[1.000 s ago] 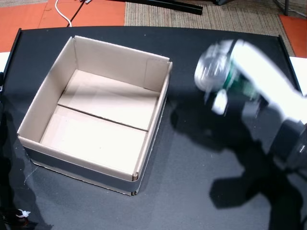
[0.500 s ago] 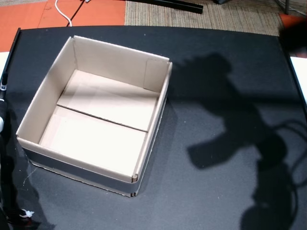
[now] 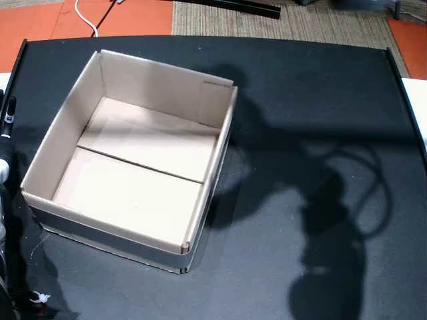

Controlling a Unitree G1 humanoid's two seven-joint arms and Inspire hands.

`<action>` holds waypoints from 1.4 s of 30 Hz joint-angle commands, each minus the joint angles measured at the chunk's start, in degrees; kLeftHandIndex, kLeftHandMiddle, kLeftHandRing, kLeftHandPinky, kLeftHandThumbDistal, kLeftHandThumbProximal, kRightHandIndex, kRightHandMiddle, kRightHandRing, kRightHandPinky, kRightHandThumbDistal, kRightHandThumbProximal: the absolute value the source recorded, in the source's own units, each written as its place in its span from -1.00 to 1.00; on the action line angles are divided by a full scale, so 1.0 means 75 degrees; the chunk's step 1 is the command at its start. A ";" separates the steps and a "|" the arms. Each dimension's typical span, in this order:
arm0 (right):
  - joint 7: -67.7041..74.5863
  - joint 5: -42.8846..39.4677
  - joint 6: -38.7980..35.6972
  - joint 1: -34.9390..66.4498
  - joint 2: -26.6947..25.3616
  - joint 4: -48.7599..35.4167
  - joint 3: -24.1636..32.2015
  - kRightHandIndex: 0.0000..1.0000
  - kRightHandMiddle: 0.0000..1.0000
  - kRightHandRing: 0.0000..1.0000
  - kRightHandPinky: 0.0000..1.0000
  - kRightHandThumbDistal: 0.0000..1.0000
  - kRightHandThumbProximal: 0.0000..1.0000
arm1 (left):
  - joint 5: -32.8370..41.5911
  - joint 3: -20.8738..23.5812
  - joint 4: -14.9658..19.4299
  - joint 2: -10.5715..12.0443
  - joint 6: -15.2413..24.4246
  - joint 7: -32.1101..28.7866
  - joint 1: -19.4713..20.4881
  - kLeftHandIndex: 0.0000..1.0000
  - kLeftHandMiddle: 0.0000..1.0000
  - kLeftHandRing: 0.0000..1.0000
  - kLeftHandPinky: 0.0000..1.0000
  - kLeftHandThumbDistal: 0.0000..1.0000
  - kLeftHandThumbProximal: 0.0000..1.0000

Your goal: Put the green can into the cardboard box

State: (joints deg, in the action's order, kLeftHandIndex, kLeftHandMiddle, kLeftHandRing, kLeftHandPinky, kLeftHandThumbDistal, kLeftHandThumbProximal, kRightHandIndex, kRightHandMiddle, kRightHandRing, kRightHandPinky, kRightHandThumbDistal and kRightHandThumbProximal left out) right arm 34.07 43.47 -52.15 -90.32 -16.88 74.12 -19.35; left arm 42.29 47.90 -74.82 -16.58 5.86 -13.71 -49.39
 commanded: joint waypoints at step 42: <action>-1.0906 -0.1566 0.3815 0.1057 0.2552 0.0434 -0.0624 -1.00 -1.00 -0.83 -0.34 -0.41 -0.33 | 0.0002 0.0056 0.0072 0.0540 0.0286 -0.0083 -0.0107 -0.14 0.08 0.30 0.73 -1.00 0.80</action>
State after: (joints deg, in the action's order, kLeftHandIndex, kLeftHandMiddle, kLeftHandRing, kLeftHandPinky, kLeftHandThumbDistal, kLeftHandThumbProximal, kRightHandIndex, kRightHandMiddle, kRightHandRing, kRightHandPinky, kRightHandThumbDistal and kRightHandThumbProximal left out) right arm -46.74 33.27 -23.40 -82.64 1.98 78.42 -24.57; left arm 42.33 48.30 -74.63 -12.88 7.31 -14.17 -50.07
